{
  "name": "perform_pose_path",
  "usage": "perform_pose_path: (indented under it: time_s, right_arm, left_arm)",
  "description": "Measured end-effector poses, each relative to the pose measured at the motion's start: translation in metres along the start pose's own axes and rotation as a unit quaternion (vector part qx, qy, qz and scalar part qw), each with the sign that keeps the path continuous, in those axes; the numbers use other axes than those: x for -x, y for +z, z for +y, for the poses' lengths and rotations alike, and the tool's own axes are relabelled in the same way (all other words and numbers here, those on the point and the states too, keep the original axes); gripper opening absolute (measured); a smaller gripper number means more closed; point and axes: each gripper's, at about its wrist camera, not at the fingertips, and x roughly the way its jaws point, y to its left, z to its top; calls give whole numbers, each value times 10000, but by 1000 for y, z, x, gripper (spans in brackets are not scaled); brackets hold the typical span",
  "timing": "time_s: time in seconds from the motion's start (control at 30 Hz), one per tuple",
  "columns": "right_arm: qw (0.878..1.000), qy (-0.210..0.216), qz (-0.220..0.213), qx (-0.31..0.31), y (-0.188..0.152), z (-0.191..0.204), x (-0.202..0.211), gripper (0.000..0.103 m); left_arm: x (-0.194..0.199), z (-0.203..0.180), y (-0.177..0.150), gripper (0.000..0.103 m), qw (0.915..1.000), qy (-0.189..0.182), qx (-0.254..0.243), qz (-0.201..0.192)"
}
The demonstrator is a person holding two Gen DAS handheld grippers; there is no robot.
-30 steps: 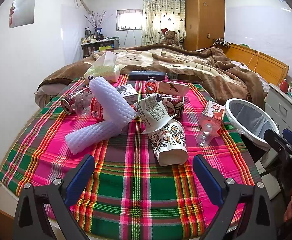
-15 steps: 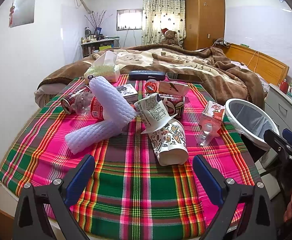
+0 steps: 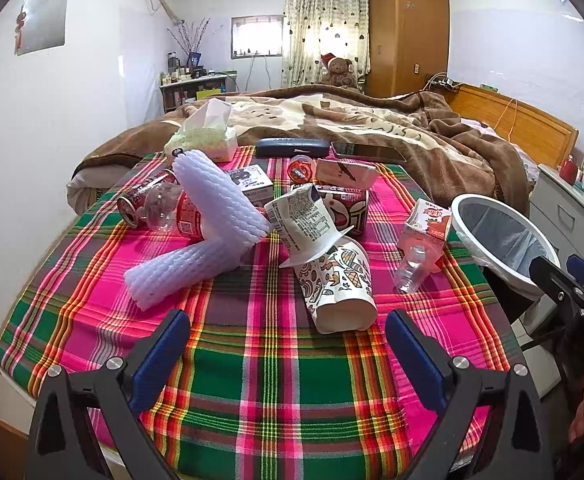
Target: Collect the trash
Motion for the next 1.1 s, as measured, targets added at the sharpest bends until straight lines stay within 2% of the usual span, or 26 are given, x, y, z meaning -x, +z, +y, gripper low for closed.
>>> perform_pose_path:
  time_s: [0.17,0.33,0.47,0.57,0.63,0.7,0.8,0.93,1.0,1.1]
  right_arm:
    - [10000,3,45,4,1,-4,-6,83]
    - [9998,93,141,-109,12,-12,-25,83]
    - [9994,130,276,-134,22,-16,-46,83]
    - [9992,143,370,-90,27,-13,-58,83]
    - [9984,308,454,-98,30,-12,-67,83]
    - [9972,430,588,-178,33,-11,-77,83]
    - [9953,522,793,-174,36,-5,-92,83]
    - [9918,630,1098,-158,37,3,-108,83]
    - [9886,834,1221,-284,37,4,-114,83]
    - [9874,805,1311,-363,39,6,-121,83]
  left_arm:
    - [-8,-4,2,99,10000,-48,14,31]
    - [-29,-5,7,99,9988,-182,-19,445]
    - [-46,-14,12,99,9987,-298,-137,397]
    - [-60,-19,15,99,9975,-269,-232,611]
    - [-68,-21,17,99,9968,-232,-252,727]
    - [-73,-20,18,99,9965,-355,-179,736]
    - [-87,-19,19,86,9951,-410,-137,890]
    - [-98,-16,17,81,9930,-590,25,1026]
    - [-105,-13,18,79,9913,-593,26,1177]
    - [-108,-12,20,79,9917,-568,-9,1149]
